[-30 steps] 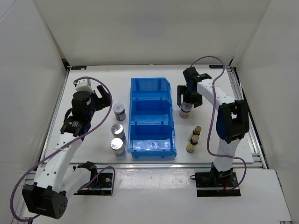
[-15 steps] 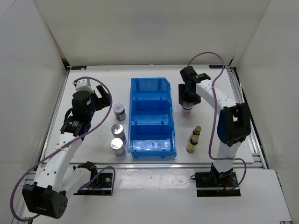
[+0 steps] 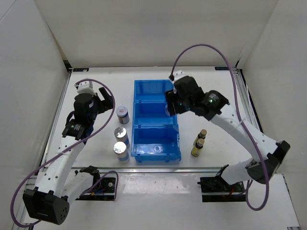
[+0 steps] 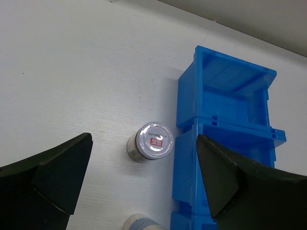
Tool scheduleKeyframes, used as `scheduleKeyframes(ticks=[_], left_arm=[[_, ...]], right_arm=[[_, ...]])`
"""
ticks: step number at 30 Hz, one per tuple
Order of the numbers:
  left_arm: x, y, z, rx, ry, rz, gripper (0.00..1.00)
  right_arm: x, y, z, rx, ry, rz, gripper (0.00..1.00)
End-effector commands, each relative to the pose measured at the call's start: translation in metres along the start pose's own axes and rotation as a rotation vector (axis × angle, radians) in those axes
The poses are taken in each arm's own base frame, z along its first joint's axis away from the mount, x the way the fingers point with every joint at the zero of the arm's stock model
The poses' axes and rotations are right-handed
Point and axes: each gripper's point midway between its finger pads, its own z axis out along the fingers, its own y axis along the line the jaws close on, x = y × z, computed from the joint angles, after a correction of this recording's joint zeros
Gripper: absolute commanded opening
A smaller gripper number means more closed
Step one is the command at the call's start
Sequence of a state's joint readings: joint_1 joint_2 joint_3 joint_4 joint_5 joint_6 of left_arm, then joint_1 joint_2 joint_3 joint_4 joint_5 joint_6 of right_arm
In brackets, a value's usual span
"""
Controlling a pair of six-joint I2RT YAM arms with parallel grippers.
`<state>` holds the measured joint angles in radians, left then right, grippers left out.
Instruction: Organize the condiment bottles
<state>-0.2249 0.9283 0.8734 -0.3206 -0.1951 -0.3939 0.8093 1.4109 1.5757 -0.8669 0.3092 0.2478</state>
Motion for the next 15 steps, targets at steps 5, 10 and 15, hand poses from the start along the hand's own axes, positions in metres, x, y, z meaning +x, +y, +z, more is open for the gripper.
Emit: scheduleKeyframes(ticks=[5,10,15], left_arm=[[-0.002,-0.005,-0.004,0.039,-0.029,0.003,1.00],[0.017,-0.002,0.000,0.045,-0.002,-0.023,1.00],[0.018,0.001,0.002,0.023,0.018,-0.009,1.00]], right_arm=[[0.058,0.026,-0.025,-0.086,0.026,0.039,0.00],[0.094,0.035,-0.013,-0.108,0.082,0.049,0.00],[0.111,0.049,0.014,-0.138,0.144,0.028,0.00]])
